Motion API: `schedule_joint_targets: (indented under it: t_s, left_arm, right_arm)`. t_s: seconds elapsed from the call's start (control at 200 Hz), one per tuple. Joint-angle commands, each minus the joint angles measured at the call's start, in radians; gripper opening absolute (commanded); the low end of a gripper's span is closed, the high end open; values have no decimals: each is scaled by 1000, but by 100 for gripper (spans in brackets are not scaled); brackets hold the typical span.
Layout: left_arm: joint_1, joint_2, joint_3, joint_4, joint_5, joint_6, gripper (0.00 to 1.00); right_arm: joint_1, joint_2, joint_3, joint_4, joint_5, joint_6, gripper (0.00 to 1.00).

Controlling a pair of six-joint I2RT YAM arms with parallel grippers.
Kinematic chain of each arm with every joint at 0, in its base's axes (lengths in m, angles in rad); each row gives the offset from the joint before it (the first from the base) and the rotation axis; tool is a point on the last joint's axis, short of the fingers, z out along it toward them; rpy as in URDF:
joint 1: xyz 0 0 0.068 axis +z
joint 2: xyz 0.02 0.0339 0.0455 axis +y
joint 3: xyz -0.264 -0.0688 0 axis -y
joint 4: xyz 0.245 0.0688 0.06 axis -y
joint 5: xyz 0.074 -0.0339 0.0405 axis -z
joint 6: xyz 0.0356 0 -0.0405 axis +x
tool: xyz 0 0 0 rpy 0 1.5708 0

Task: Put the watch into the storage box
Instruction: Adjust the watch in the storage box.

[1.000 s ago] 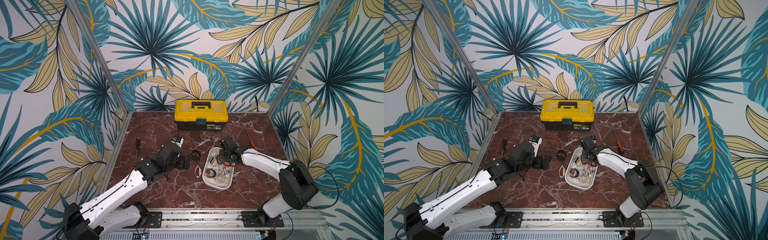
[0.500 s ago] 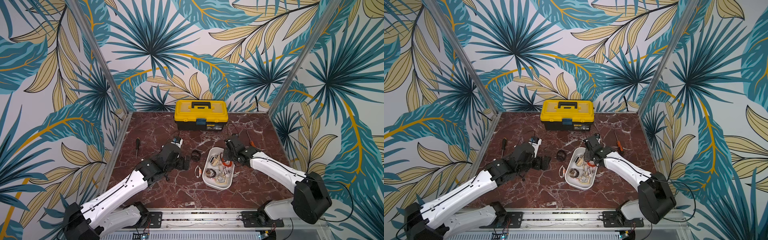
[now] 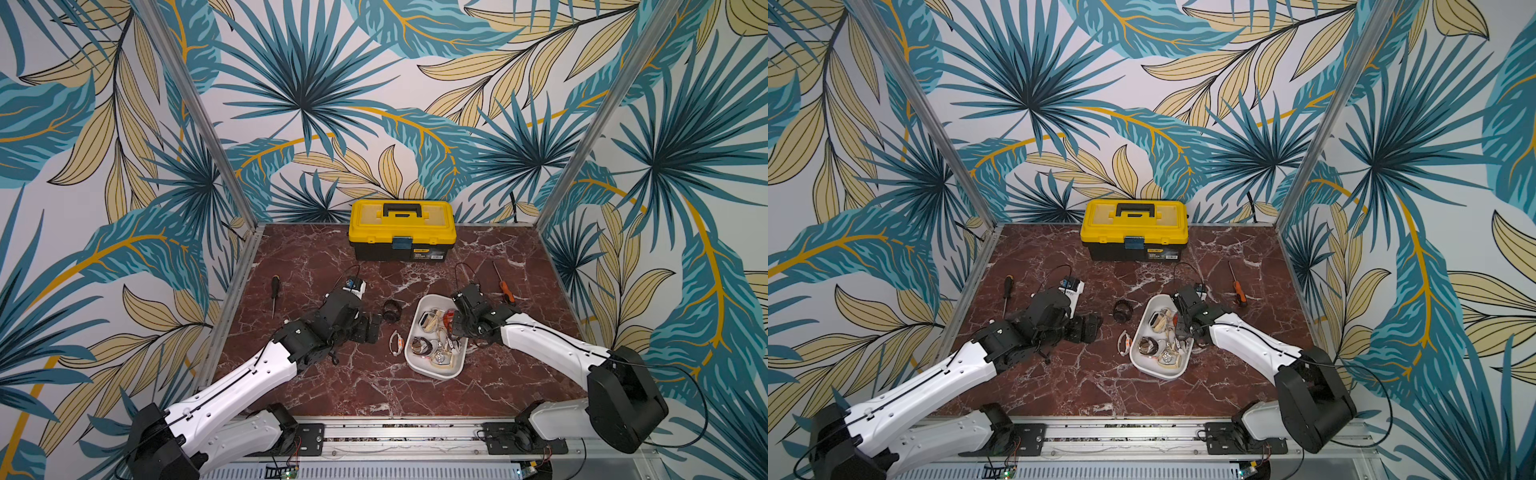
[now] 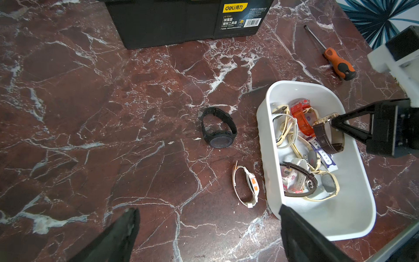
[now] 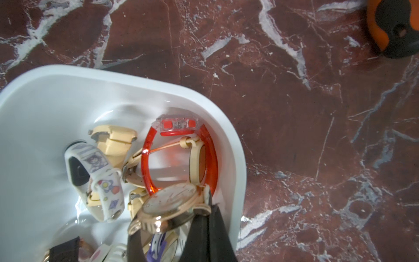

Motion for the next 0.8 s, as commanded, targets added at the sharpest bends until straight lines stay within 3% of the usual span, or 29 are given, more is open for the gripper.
schedule_joint_targets:
  t_s: [0.0, 0.07, 0.175, 0.23, 0.285, 0.661, 0.796]
  left_arm:
    - [6, -3, -34, 26, 8, -10, 100]
    - [5, 0, -39, 35, 9, -12, 100]
    - [6, 8, -40, 40, 17, -17, 100]
    - [6, 11, -38, 42, 21, -20, 100]
    - [6, 11, -35, 40, 28, -22, 100]
    - [7, 11, -24, 22, 31, -19, 100]
    - [6, 11, -27, 28, 33, -22, 100]
  right_arm:
    - [-1, -27, -30, -31, 21, 13, 0]
    - [-2, -20, -30, -40, 19, 9, 0]
    - [-2, -10, -29, -33, 1, 6, 16]
    - [-1, -8, -24, -35, 1, 8, 29]
    - [0, -16, -19, -36, -5, 7, 34]
    - [-1, -214, -2, -99, -48, 10, 45]
    - [1, -267, -23, -26, -182, -12, 45]
